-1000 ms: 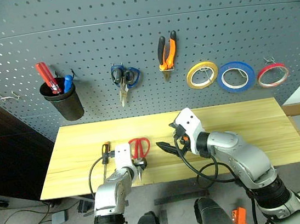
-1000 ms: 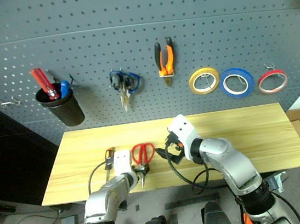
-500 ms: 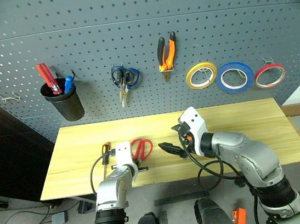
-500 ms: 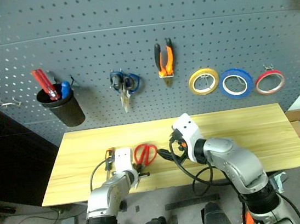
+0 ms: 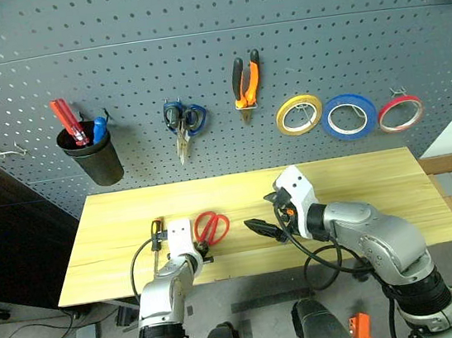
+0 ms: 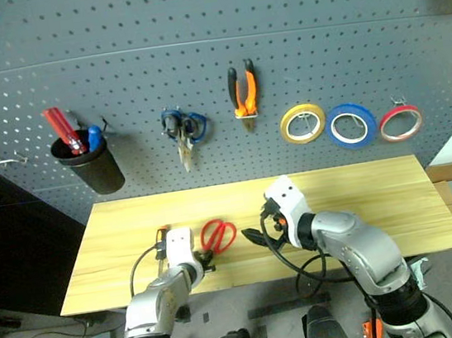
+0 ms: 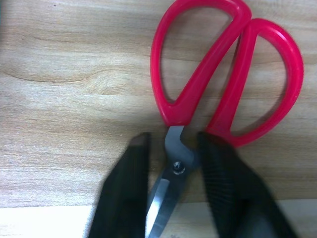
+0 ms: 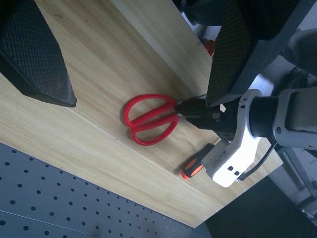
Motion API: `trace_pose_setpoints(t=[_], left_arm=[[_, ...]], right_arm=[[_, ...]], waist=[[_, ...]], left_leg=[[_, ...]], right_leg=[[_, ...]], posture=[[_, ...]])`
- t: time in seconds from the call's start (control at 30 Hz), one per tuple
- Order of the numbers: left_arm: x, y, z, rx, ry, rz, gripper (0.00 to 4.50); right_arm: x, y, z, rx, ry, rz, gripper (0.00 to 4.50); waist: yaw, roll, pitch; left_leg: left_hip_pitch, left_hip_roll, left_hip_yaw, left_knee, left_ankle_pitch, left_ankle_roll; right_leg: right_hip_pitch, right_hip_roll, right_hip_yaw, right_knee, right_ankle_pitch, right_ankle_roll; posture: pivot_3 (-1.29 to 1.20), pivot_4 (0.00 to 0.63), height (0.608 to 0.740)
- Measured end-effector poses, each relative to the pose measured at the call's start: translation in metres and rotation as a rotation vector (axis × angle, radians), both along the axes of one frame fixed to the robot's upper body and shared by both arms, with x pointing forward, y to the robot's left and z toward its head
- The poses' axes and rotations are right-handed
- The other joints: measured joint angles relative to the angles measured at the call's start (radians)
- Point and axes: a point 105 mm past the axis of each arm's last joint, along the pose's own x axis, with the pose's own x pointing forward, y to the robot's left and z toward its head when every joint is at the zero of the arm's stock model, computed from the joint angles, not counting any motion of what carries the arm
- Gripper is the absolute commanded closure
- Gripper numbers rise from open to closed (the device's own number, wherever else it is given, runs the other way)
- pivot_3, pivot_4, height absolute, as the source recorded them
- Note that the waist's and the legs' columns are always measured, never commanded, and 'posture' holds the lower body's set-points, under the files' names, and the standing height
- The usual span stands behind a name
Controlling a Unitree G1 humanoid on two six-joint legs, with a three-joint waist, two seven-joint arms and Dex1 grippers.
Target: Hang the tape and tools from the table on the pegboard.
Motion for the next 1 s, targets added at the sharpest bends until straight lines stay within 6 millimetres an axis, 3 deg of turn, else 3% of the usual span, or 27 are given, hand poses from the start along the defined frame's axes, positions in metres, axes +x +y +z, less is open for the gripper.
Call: trace_pose_setpoints(t=[0.1,0.37,0.63,0.93,1.0], left_arm=[[-0.002,-0.002,0.001,0.011,-0.002,-0.012,0.86],[-0.004,0.008,0.025,0.144,-0.101,-0.126,0.86],[-0.018,0.000,0.006,0.124,0.051,-0.239,0.86],[-0.009,-0.006,0.001,0.119,0.092,-0.293,0.86],[-0.006,-0.004,0.002,0.119,0.096,-0.290,1.26]], right_arm=[[0.001,-0.005,0.001,-0.018,-0.016,-0.005,0.00],[-0.001,-0.008,0.002,-0.025,-0.035,-0.005,0.00],[-0.010,-0.002,0.006,0.001,-0.031,0.038,0.00],[-0.016,0.005,0.006,0.015,-0.007,0.071,0.00],[-0.018,0.007,0.007,0.028,0.002,0.078,0.00]], waist=[[-0.001,0.000,0.000],[-0.002,0.000,0.000],[-0.002,0.000,0.000],[-0.003,0.000,0.000],[-0.003,0.000,0.000]], left_leg=[[0.000,0.000,0.000,0.000,0.000,0.000],[0.000,0.000,0.000,0.000,0.000,0.000],[0.000,0.000,0.000,0.000,0.000,0.000],[0.000,0.000,0.000,0.000,0.000,0.000],[0.000,0.000,0.000,0.000,0.000,0.000]], right_leg=[[0.000,0.000,0.000,0.000,0.000,0.000],[0.000,0.000,0.000,0.000,0.000,0.000],[0.000,0.000,0.000,0.000,0.000,0.000],[0.000,0.000,0.000,0.000,0.000,0.000],[0.000,0.000,0.000,0.001,0.000,0.000]], posture=[[-0.20,0.186,0.740],[-0.21,0.188,0.740],[-0.20,0.188,0.740],[-0.22,0.196,0.740],[-0.22,0.199,0.740]])
